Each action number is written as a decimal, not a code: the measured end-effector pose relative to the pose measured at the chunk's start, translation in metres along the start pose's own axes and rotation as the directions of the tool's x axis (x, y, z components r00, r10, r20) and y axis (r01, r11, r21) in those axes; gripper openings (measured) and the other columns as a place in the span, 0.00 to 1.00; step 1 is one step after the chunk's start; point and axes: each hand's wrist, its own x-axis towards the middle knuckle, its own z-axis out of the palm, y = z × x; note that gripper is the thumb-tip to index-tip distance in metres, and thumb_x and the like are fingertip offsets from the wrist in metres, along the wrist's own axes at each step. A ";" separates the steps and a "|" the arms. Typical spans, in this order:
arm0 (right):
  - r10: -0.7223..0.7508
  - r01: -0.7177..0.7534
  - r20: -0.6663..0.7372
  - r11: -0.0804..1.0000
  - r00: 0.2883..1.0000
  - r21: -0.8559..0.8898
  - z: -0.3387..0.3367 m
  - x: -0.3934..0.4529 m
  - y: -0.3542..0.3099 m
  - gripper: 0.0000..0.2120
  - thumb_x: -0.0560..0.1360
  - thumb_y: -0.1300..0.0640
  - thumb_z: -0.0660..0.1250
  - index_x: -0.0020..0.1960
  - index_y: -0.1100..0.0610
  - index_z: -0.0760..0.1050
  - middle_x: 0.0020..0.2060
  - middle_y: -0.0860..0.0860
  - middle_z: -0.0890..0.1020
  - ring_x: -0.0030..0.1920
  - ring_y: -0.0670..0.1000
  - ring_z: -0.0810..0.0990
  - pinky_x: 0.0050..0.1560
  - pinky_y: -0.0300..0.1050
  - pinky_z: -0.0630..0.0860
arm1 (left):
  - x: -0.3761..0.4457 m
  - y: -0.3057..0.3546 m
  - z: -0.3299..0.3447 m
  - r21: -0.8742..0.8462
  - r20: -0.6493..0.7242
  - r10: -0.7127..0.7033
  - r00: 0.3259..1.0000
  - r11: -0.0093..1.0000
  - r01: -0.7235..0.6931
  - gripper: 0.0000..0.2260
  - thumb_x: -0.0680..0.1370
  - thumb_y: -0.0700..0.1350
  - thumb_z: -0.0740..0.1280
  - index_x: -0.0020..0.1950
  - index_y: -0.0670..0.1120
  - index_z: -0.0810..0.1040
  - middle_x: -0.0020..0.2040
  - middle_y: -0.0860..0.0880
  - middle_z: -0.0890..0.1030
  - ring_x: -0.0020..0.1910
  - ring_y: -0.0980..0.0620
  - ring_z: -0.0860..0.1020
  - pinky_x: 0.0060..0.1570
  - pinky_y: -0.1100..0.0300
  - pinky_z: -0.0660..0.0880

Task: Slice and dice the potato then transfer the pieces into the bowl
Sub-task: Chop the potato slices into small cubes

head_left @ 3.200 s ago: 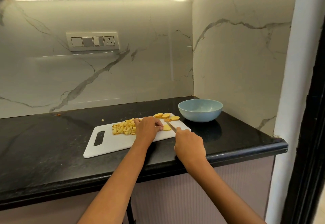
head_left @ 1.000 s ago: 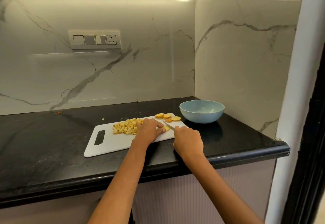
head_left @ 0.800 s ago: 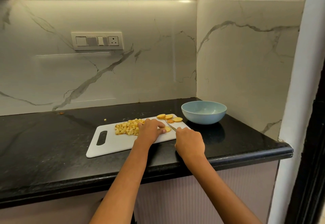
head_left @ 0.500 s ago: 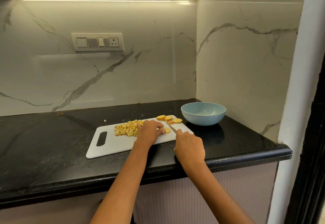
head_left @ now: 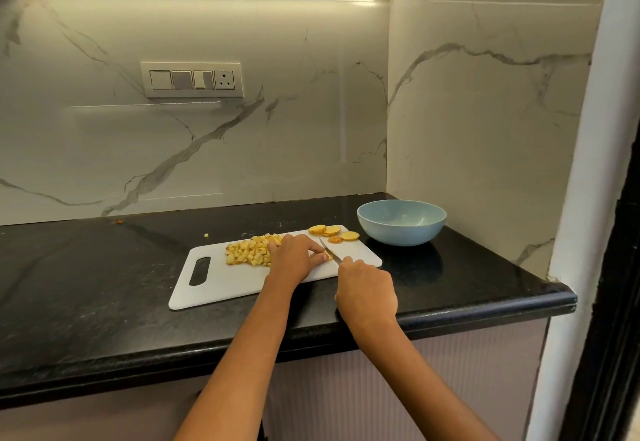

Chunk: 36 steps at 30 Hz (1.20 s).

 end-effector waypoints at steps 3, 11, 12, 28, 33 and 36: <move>-0.006 0.006 0.010 1.000 1.000 -0.011 0.000 0.001 -0.002 0.13 0.81 0.59 0.58 0.64 0.60 0.69 0.55 0.55 0.77 0.52 0.52 0.79 0.44 0.40 0.69 | 0.000 0.000 0.000 0.005 -0.004 -0.008 1.000 1.000 0.008 0.12 0.77 0.55 0.63 0.58 0.56 0.79 0.61 0.52 0.78 0.64 0.50 0.69 0.67 0.47 0.56; -0.039 0.040 0.024 0.998 0.999 -0.049 0.000 0.016 -0.011 0.13 0.80 0.62 0.58 0.63 0.60 0.71 0.57 0.55 0.78 0.55 0.52 0.79 0.52 0.42 0.73 | -0.003 0.006 -0.009 0.101 0.001 0.013 1.000 0.995 -0.013 0.12 0.78 0.54 0.63 0.59 0.57 0.79 0.62 0.52 0.78 0.66 0.50 0.69 0.67 0.48 0.56; -0.045 0.047 0.027 0.998 0.999 -0.049 0.000 0.016 -0.010 0.13 0.81 0.62 0.57 0.63 0.60 0.71 0.57 0.55 0.78 0.55 0.52 0.79 0.52 0.42 0.73 | -0.004 0.007 -0.009 0.114 -0.007 0.017 1.000 0.993 -0.016 0.11 0.78 0.54 0.63 0.59 0.57 0.79 0.62 0.52 0.78 0.66 0.50 0.69 0.67 0.47 0.56; 0.026 -0.026 0.039 1.000 0.999 0.012 -0.002 0.002 0.001 0.13 0.81 0.61 0.57 0.65 0.60 0.67 0.56 0.55 0.76 0.51 0.51 0.79 0.48 0.42 0.74 | -0.008 0.003 -0.002 -0.010 -0.062 -0.020 0.998 1.000 0.019 0.13 0.78 0.53 0.63 0.60 0.54 0.78 0.62 0.51 0.77 0.65 0.50 0.69 0.63 0.50 0.58; 0.014 -0.017 0.060 0.999 0.998 0.040 -0.004 0.003 0.003 0.14 0.80 0.59 0.59 0.65 0.58 0.67 0.55 0.54 0.77 0.51 0.51 0.79 0.48 0.41 0.74 | -0.008 0.004 -0.008 -0.048 -0.106 -0.103 0.989 0.994 0.099 0.09 0.79 0.47 0.62 0.53 0.50 0.82 0.56 0.49 0.80 0.60 0.49 0.72 0.63 0.51 0.57; -0.007 0.005 0.079 1.000 0.997 0.025 -0.003 0.005 0.003 0.15 0.80 0.58 0.59 0.66 0.58 0.67 0.55 0.55 0.77 0.51 0.51 0.79 0.49 0.42 0.74 | -0.009 0.004 -0.007 -0.072 -0.090 -0.103 0.991 0.993 0.097 0.08 0.78 0.49 0.64 0.53 0.51 0.82 0.57 0.51 0.80 0.61 0.50 0.72 0.66 0.49 0.55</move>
